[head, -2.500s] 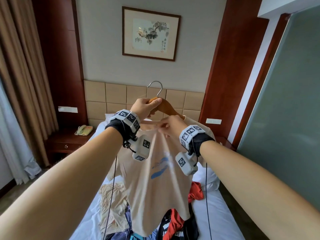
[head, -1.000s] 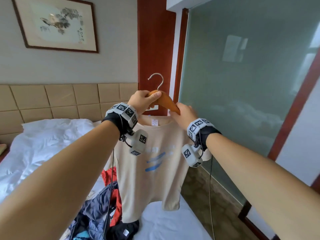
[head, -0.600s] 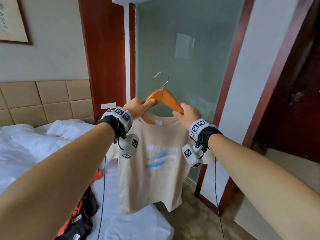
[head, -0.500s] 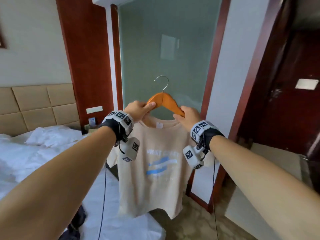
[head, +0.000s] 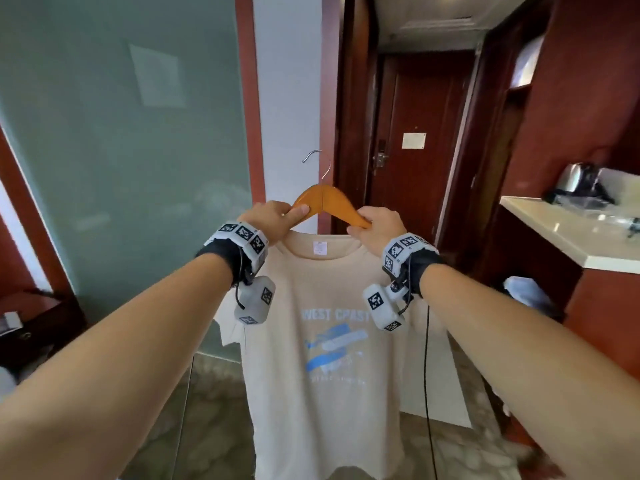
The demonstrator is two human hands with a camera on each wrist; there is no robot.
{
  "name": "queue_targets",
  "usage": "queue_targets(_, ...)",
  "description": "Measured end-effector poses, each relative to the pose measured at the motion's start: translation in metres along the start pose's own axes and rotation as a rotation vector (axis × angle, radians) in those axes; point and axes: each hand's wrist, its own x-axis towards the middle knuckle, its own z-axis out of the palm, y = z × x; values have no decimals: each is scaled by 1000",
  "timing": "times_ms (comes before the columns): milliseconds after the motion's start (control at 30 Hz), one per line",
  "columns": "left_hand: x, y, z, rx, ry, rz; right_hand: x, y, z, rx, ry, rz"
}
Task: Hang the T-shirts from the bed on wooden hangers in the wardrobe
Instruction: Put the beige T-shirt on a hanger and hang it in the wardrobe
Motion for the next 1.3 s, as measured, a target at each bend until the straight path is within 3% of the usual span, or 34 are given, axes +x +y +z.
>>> queue_targets(367, 203, 120, 84, -40, -124, 262, 121, 144, -71, -200, 170, 154)
queue_targets(567, 297, 176, 148, 30, -250, 313, 165, 232, -102, -252, 261, 261)
queue_targets(868, 417, 290, 254, 99, -185, 244, 258, 385, -159, -301, 271, 284)
queue_targets(968, 458, 332, 278, 49, -152, 224, 297, 429, -186, -331, 266, 263)
queue_targets(1135, 518, 401, 292, -110, -58, 305, 367, 485, -230, -334, 222, 210)
queue_targets(1302, 578, 457, 312, -290, -3, 367, 428, 526, -245, -365, 166, 249)
